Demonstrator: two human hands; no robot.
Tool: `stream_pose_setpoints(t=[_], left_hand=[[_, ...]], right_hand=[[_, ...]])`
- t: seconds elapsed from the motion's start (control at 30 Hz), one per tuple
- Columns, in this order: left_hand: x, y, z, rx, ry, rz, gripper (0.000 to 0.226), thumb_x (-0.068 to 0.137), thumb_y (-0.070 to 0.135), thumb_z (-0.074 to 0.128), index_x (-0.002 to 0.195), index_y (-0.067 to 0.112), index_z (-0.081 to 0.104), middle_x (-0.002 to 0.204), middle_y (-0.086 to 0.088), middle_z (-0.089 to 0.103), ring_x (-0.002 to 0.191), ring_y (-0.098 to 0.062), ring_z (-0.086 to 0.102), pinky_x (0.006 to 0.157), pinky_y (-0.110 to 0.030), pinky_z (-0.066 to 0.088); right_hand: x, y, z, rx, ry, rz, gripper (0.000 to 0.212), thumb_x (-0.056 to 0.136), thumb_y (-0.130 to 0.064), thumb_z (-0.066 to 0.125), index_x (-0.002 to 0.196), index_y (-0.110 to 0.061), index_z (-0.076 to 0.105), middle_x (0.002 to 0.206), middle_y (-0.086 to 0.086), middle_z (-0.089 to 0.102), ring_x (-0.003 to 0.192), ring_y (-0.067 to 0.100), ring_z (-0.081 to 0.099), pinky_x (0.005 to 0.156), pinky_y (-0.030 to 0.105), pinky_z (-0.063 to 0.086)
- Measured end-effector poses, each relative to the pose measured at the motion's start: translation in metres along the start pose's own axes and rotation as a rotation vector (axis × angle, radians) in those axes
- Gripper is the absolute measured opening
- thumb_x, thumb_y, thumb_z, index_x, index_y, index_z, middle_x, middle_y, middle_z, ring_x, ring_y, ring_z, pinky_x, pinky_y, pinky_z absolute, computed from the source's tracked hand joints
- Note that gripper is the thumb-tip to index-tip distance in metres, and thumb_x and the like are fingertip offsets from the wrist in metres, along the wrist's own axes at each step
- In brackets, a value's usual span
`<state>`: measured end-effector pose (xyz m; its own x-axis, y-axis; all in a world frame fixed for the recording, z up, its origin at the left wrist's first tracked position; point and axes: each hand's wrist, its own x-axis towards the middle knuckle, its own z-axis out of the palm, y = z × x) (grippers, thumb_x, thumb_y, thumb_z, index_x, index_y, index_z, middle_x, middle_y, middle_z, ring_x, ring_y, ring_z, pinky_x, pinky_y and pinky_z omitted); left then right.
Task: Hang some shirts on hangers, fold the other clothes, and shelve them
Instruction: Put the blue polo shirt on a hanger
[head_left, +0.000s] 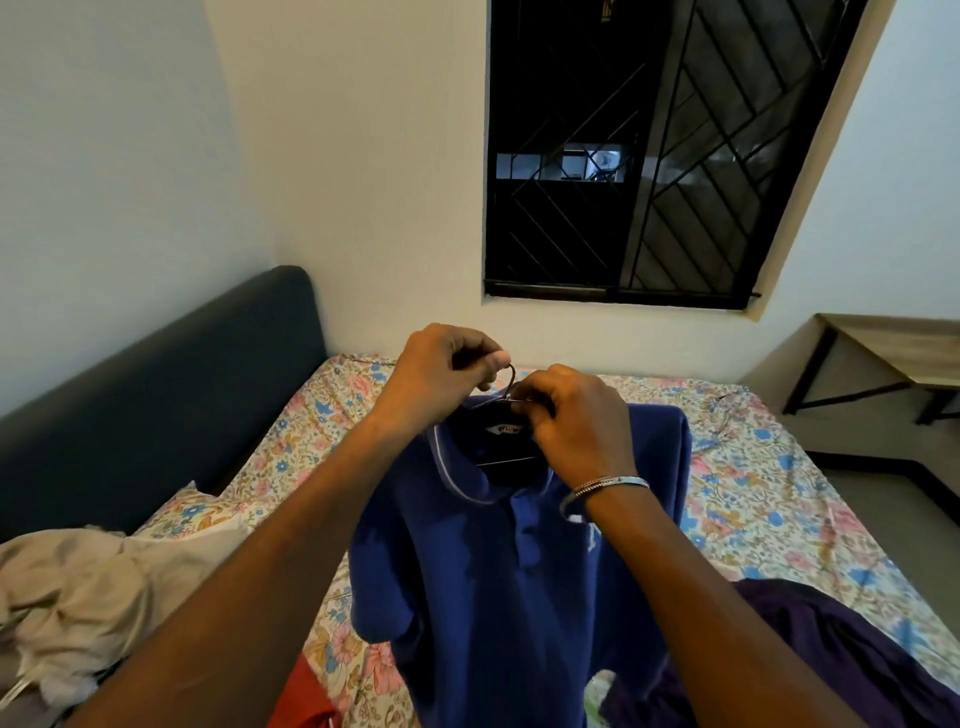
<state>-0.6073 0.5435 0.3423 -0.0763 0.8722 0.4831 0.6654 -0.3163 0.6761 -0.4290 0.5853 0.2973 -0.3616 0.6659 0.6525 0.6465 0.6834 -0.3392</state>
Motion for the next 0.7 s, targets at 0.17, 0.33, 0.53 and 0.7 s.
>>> stream_pose_setpoints(t=[0.17, 0.33, 0.53, 0.7], left_hand=[[0.001, 0.004, 0.002, 0.072, -0.063, -0.060, 0.019, 0.096, 0.035, 0.068, 0.084, 0.024, 0.078, 0.065, 0.009, 0.070, 0.055, 0.002, 0.059, 0.056, -0.008, 0.043], [-0.002, -0.004, 0.006, 0.095, -0.100, -0.092, 0.021, 0.095, 0.034, 0.070, 0.080, 0.022, 0.078, 0.062, 0.007, 0.068, 0.046, 0.002, 0.051, 0.051, -0.008, 0.038], [-0.012, -0.023, 0.006, 0.114, -0.100, -0.130, 0.029, 0.096, 0.027, 0.069, 0.068, 0.033, 0.067, 0.055, 0.014, 0.062, 0.048, 0.006, 0.053, 0.053, -0.010, 0.036], [-0.016, -0.021, 0.007, 0.121, -0.127, -0.123, 0.027, 0.096, 0.031, 0.070, 0.069, 0.031, 0.069, 0.056, 0.014, 0.062, 0.048, 0.005, 0.052, 0.053, -0.011, 0.037]], right_hand=[[-0.011, 0.001, -0.001, 0.034, 0.037, 0.086, 0.024, 0.086, -0.025, 0.075, 0.108, -0.028, 0.064, 0.110, -0.005, 0.055, 0.079, 0.013, 0.057, 0.063, 0.029, 0.052], [-0.009, 0.015, -0.010, 0.053, -0.101, 0.354, 0.012, 0.084, -0.024, 0.077, 0.086, -0.013, 0.074, 0.090, 0.005, 0.068, 0.081, 0.024, 0.063, 0.071, 0.029, 0.046], [-0.007, 0.020, -0.011, 0.979, -0.275, 0.959, 0.021, 0.092, -0.009, 0.068, 0.071, -0.013, 0.067, 0.064, 0.004, 0.063, 0.064, 0.020, 0.058, 0.062, 0.032, 0.053], [-0.010, 0.021, 0.006, 0.576, -0.396, 0.772, 0.022, 0.086, -0.013, 0.070, 0.069, 0.001, 0.065, 0.066, 0.019, 0.064, 0.060, 0.022, 0.055, 0.052, 0.031, 0.045]])
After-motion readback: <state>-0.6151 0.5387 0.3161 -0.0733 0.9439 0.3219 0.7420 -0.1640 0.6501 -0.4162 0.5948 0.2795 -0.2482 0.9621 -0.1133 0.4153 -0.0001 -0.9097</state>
